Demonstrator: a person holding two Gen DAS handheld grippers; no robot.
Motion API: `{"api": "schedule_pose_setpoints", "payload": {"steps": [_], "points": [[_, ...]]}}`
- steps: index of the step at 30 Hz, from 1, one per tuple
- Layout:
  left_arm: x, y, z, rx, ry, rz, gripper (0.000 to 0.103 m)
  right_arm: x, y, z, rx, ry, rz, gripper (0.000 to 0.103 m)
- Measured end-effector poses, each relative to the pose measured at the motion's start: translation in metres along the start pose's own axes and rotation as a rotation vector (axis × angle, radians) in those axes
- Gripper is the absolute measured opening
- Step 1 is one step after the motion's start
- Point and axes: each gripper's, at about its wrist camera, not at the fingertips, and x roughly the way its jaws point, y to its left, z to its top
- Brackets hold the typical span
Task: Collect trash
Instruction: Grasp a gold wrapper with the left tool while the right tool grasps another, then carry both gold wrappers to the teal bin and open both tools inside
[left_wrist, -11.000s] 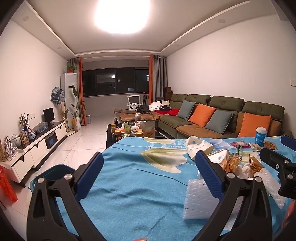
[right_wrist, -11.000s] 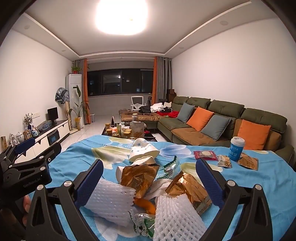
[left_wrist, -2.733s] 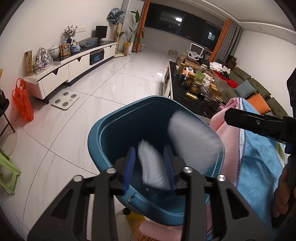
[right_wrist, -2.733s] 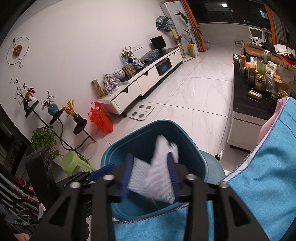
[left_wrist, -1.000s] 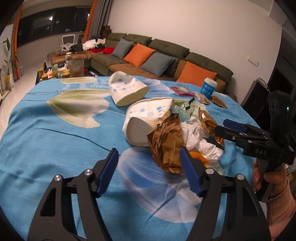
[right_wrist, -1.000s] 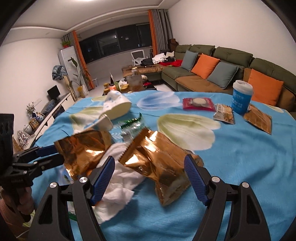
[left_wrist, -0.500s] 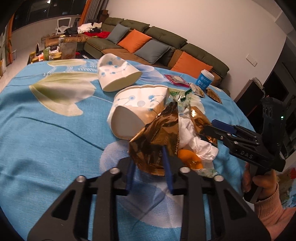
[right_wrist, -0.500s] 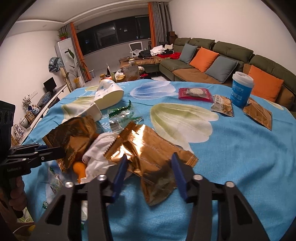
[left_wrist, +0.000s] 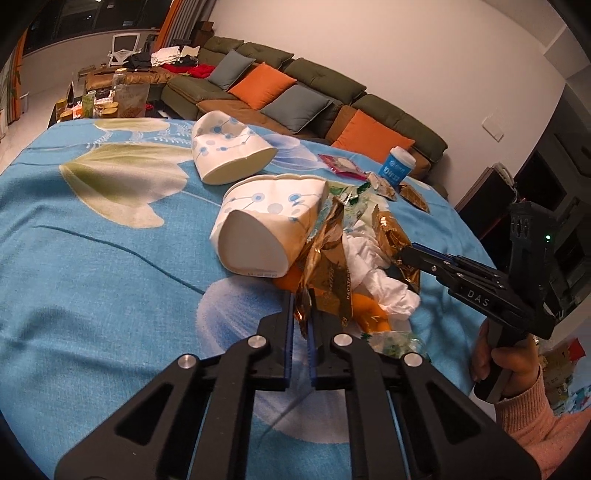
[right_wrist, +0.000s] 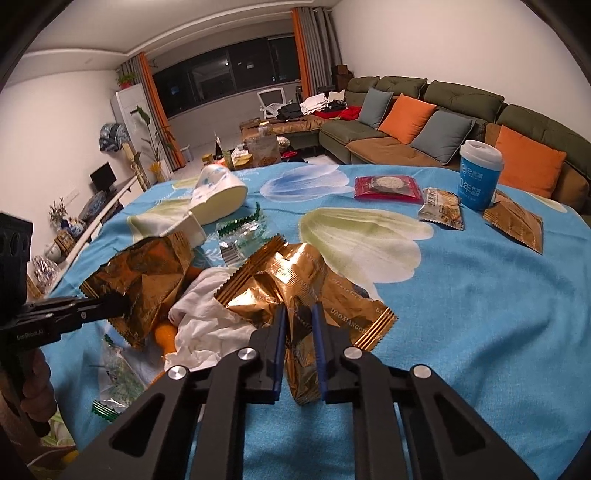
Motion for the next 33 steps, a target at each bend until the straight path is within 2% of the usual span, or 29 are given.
{"api": "schedule_pose_setpoints", "payload": {"steps": [8,22,33], "points": [[-0.018,-0.001,-0.004,0.004,-0.034,-0.006,0.006,-0.021,0.002,0.005,0.011,-0.055,0.029,0.011],[-0.071,0.005,-0.019,0.011,-0.13,-0.016,0.006,-0.039,0.053,0.016,-0.074,-0.109,0.154,0.011],[-0.122,0.032,-0.037,-0.035,-0.208,0.087,0.006,-0.03,0.113,0.018,-0.15,-0.098,0.301,0.011]]}}
